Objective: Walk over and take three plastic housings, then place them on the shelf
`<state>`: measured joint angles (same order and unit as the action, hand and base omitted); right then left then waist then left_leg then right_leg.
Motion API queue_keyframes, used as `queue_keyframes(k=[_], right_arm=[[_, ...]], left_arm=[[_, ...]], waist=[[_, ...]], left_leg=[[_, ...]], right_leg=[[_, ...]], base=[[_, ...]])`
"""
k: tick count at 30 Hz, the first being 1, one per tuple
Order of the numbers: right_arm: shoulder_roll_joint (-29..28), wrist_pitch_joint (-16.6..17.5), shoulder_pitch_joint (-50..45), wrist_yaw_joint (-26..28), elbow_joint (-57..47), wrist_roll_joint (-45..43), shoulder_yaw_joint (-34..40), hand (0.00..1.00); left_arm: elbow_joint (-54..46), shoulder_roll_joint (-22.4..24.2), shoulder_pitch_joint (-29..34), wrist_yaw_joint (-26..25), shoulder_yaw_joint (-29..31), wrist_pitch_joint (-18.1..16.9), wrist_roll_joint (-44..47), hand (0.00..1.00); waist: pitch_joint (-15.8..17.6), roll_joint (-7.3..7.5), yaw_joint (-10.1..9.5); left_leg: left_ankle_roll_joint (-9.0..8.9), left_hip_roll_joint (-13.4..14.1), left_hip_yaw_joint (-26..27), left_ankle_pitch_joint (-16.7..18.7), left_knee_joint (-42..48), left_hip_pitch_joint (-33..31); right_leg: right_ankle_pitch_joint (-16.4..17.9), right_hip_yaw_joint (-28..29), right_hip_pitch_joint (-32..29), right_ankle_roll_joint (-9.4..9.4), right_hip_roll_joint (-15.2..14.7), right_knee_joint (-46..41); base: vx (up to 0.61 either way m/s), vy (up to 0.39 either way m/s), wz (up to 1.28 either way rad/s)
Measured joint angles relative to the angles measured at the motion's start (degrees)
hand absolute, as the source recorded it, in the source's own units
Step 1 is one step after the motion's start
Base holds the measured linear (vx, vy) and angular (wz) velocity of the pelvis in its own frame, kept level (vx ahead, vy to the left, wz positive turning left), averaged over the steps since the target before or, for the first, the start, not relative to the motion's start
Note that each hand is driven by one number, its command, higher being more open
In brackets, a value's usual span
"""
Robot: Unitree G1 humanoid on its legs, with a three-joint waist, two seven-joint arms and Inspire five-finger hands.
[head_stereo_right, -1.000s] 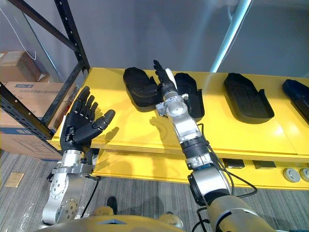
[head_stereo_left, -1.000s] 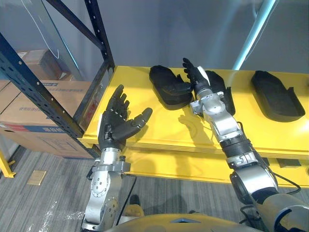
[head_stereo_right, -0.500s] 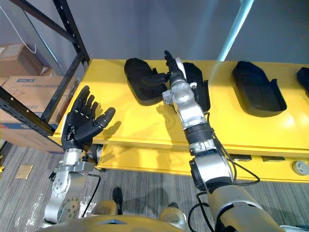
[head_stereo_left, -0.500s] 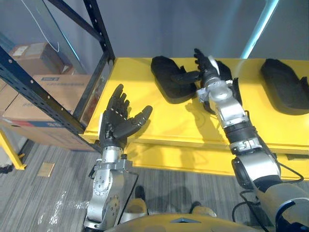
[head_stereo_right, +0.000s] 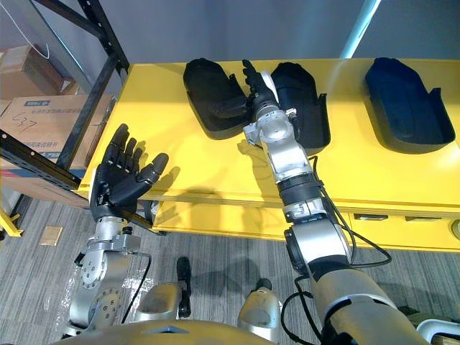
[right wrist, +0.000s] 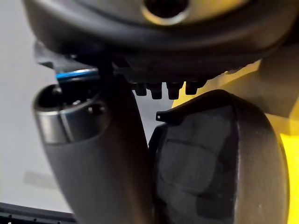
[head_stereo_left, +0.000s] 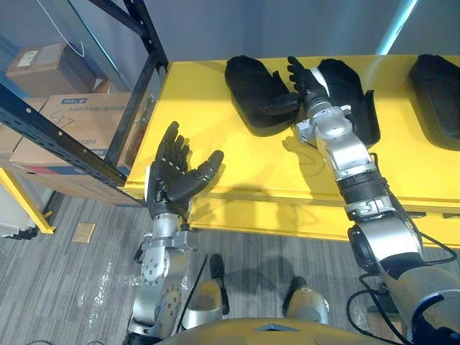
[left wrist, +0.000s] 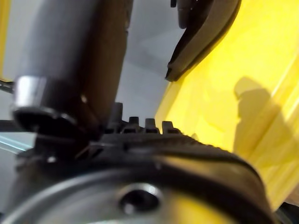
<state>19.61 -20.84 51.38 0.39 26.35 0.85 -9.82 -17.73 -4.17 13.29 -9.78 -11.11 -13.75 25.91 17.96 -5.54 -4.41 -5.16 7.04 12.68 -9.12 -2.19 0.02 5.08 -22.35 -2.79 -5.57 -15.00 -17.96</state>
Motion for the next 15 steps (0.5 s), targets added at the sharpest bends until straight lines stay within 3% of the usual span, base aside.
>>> queue_keyframes(k=[15], right_arm=[[0.98, 0.05, 1.31, 6.08, 1.02, -0.05, -2.73, 1.0]], left_arm=[[0.0, -0.03, -0.03, 0.0, 0.0, 0.0, 0.0, 1.0]], waist=[[1.51, 0.21, 0.01]], left_leg=[[0.14, -0.05, -0.09, -0.12, -0.01, 0.82]], right_leg=[[-0.03, -0.08, 1.02, -0.03, -0.03, 0.13]], base=[[0.0, 0.0, 0.0]])
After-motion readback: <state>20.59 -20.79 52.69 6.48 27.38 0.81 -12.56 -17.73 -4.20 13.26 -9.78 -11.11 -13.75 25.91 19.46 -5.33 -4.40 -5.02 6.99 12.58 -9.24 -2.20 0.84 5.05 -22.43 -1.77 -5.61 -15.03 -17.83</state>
